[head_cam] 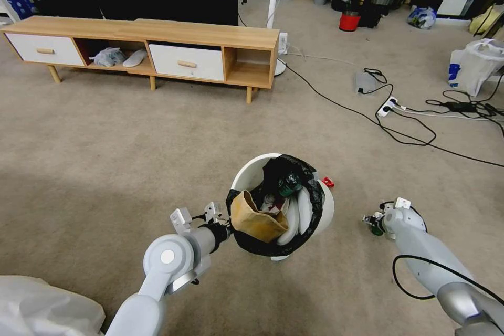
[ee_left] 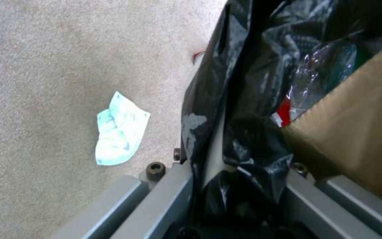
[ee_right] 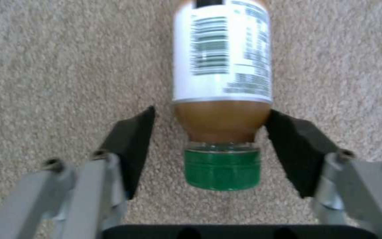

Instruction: Pick up the trash bin and place the garbage on the floor into it.

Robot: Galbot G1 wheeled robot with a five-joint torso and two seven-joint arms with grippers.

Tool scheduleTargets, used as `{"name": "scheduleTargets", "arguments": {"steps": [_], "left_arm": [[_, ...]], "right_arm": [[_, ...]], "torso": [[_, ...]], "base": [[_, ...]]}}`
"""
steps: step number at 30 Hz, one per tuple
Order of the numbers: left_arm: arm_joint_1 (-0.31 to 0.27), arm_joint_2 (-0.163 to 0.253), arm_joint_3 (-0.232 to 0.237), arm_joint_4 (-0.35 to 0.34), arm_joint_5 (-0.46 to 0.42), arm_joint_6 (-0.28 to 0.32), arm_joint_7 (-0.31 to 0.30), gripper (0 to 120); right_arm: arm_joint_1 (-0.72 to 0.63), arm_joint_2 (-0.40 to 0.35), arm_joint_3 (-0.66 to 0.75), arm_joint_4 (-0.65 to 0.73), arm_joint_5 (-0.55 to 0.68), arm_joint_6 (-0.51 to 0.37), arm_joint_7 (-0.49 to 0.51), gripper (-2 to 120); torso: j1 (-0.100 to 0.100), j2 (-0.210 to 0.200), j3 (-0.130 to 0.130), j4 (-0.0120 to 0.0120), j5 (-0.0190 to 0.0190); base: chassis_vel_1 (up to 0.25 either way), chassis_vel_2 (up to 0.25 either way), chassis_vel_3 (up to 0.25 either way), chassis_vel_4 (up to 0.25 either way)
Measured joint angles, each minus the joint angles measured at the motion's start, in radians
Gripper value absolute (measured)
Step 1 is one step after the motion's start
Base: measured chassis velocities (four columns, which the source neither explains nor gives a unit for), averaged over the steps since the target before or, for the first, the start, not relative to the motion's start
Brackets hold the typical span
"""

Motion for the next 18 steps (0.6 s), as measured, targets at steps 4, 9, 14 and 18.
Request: {"name": "scheduleTargets", "arguments": {"steps": [4, 9, 14, 18], "left_arm": [[-0.002, 0.001, 0.001, 0.002, 0.0, 0.0, 0.0, 0], [-0.007, 0.002, 0.002, 0.003, -0.001, 0.0, 0.001, 0], [-0.007, 0.005, 0.002, 0.003, -0.002, 0.0, 0.003, 0], [-0.006, 0.004, 0.002, 0.003, -0.002, 0.0, 0.003, 0]], "right_arm": [[-0.003, 0.0, 0.003, 0.002, 0.0, 0.0, 0.003, 44], [-0.007, 0.0, 0.004, 0.002, 0.0, 0.0, 0.005, 35], [-0.008, 0.0, 0.004, 0.002, 0.001, 0.0, 0.008, 35], [-0.007, 0.0, 0.003, 0.002, 0.002, 0.0, 0.009, 35]], "torso": [[0.0, 0.0, 0.0, 0.0001, -0.0001], [0.0, 0.0, 0.0, 0.0, 0.0001], [0.0, 0.0, 0.0, 0.0001, 0.0], [0.0, 0.0, 0.0, 0.0, 0.0]], "base": [[0.0, 0.0, 0.0, 0.0], [0.0, 0.0, 0.0, 0.0], [0.0, 0.0, 0.0, 0.0], [0.0, 0.0, 0.0, 0.0]]}}
